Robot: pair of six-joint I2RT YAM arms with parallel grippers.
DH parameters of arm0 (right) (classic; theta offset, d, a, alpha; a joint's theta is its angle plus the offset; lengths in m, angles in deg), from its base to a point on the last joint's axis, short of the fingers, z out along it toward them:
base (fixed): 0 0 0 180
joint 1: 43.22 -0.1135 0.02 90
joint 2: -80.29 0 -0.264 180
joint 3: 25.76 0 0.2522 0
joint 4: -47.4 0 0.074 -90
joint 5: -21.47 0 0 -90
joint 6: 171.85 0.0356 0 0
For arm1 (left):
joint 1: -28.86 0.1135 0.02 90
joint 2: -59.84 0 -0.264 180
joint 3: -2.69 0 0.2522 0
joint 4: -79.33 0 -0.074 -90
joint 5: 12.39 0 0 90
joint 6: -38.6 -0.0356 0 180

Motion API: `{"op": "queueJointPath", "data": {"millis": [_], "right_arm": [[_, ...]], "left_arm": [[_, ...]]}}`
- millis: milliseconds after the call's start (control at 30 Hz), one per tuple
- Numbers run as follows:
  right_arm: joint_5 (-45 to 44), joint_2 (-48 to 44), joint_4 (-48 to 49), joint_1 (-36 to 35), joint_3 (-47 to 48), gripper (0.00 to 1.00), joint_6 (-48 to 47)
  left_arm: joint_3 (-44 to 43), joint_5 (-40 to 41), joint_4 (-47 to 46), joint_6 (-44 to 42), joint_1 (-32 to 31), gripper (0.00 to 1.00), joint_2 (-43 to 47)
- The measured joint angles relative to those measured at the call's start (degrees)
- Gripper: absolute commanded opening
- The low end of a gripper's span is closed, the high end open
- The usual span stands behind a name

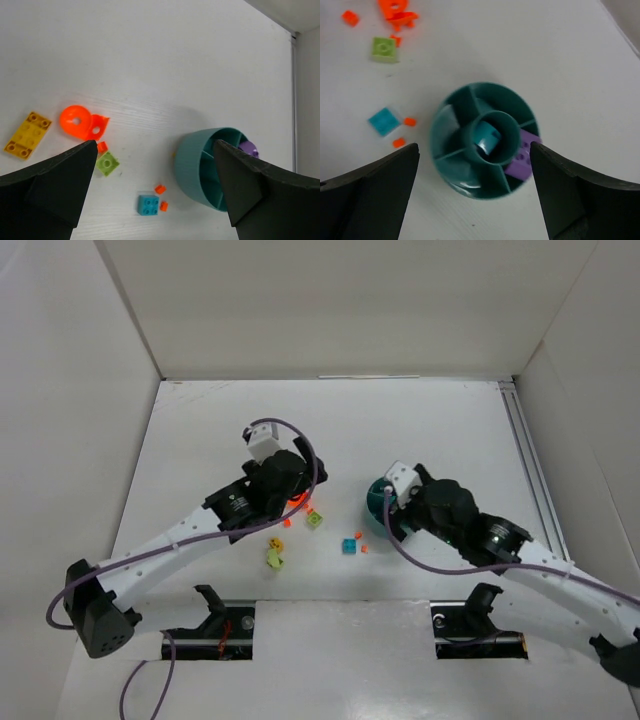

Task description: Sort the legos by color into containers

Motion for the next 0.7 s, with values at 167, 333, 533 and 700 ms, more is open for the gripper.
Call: {"op": "queueJointPath", "data": {"millis": [167,333,533,700], "right_arm": [[0.31,12.35,0.31,-14.43,2.84,0.94,-0.33],[1.38,24.13,0.37,-21.73,3.78,0.95,3.58],[-1.16,33.35,-0.46,-22.43,5.05,0.95,19.78],[-4.81,39.91,-1.44,-22.43,10.05,0.93,31.04]], "left_arm": [[10.91,-0.42,5.53,7.32,2.54,1.00,6.03],[17.18,-1.14,8.35,10.84,2.58,1.00,12.26],[21.11,-1.92,5.57,12.33,2.64,1.00,17.99],[21.99,-3.19,5.33,12.28,2.64,1.00,17.00]]}}
